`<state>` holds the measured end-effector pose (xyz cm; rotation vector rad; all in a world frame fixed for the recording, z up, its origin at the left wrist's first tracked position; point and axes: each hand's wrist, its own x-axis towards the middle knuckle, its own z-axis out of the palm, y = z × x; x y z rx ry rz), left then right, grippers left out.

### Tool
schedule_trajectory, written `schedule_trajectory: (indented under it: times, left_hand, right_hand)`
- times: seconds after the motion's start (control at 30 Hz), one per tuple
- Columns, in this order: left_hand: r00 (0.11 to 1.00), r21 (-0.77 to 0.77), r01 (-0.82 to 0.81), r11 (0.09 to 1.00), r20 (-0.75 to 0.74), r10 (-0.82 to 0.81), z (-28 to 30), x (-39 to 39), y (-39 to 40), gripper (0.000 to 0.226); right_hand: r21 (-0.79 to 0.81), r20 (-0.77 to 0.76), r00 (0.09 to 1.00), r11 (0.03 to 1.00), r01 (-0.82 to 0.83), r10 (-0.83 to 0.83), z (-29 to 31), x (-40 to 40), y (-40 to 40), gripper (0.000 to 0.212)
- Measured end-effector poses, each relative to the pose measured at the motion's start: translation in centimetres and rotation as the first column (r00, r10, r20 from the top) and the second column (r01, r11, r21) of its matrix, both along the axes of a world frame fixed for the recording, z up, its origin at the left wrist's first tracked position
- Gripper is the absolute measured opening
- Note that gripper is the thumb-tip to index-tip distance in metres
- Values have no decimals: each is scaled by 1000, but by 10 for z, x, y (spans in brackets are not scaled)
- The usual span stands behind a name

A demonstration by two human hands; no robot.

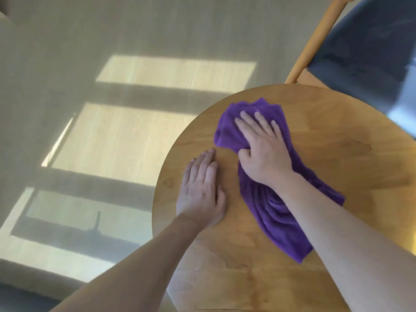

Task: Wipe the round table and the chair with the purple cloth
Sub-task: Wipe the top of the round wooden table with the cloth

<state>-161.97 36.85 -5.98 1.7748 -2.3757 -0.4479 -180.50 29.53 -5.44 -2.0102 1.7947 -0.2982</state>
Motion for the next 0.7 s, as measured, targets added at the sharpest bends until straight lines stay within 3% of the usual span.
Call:
schedule_trajectory:
  times: [0.1, 0.17, 0.3, 0.4, 0.6, 0.7]
  left_hand:
    - [1000, -7, 7, 1000, -9, -7, 0, 0, -1, 52]
    - [1000, -3, -1, 1000, -18, 1, -1, 0, 0, 56]
    - [1000, -20, -4, 1000, -30, 3, -1, 1, -1, 59]
    - [999, -15, -10, 1000, -31, 10, 0, 0, -1, 59]
    - [999, 0, -2, 1000, -42, 2, 0, -1, -1, 65]
    - [999, -9, -30, 1000, -19, 30, -1, -1, 0, 66]
  right_hand:
    - [5, -10, 973, 973, 232, -232, 0, 22, -21, 73]
    - [31, 5, 969, 968, 247, -248, 2, 39, -19, 76]
    - [40, 108, 991, 996, -78, 74, 4, 50, 3, 78]
    - [28, 176, 971, 985, -172, 164, 1, 24, -1, 76]
    - [17, 116, 962, 969, 248, -248, 1, 23, -38, 71]
    - [65, 144, 974, 984, 168, -176, 5, 49, -40, 74]
